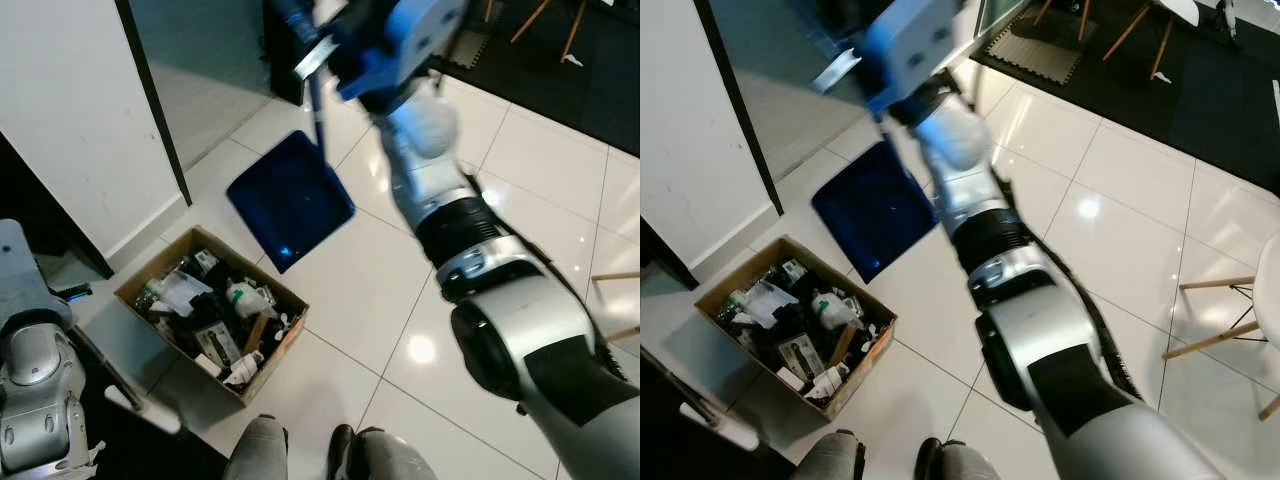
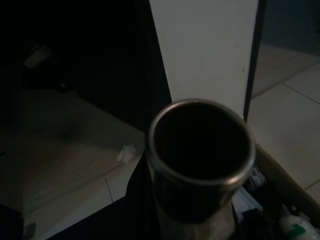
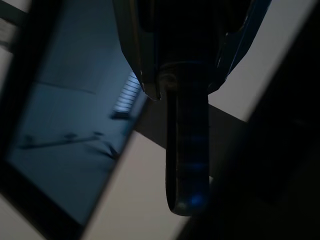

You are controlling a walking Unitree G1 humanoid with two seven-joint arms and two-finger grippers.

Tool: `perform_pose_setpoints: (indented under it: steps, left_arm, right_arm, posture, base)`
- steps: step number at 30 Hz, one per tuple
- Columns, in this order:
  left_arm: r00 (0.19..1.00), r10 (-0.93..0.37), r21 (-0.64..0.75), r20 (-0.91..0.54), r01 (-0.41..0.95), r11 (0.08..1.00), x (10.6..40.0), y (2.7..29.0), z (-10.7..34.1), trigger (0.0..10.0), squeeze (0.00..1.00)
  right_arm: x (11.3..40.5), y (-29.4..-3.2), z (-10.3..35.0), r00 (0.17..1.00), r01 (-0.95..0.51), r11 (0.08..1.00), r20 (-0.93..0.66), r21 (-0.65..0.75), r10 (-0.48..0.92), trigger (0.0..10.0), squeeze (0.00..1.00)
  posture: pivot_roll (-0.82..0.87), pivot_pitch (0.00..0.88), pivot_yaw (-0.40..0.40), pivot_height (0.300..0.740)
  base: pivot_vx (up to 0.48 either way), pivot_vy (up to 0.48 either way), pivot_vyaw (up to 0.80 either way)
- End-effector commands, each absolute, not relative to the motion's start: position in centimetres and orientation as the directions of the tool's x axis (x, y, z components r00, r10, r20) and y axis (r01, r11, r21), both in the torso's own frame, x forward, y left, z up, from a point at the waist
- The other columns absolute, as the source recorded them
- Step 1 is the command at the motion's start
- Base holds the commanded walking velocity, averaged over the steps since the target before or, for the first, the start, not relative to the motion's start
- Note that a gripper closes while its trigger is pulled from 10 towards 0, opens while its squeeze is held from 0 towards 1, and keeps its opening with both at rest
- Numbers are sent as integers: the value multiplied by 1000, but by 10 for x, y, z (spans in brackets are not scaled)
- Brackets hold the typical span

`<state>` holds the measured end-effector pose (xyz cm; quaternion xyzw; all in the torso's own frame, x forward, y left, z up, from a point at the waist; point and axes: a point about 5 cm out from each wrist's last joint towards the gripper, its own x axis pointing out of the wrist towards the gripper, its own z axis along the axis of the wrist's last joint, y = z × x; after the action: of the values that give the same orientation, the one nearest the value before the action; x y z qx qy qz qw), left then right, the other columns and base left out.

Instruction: Sweep floor

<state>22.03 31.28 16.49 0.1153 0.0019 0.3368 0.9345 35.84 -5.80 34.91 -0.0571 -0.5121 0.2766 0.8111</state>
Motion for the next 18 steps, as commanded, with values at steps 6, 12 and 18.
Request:
perform_pose_setpoints:
  steps: [6,12,18]
  left_arm:
    - [826,563,251,36,-552,795,236,293,151,10000,0]
    - [861,509,257,7,-494,831,248,283,146,10000,0]
    - [906,417,238,-72,-390,890,253,259,130,10000,0]
  right_arm:
    - [357,-165,342,485,-103,962,831,-253,271,10000,0]
    - [361,-197,308,642,-46,995,760,-91,99,10000,0]
    - [362,-209,216,868,28,999,494,33,-40,10000,0]
  posture:
    - [191,82,-13,740]
    - [141,75,36,740]
    - [126,77,56,740]
  base:
    - [0,0,0]
    - [0,0,0]
    - [0,0,0]
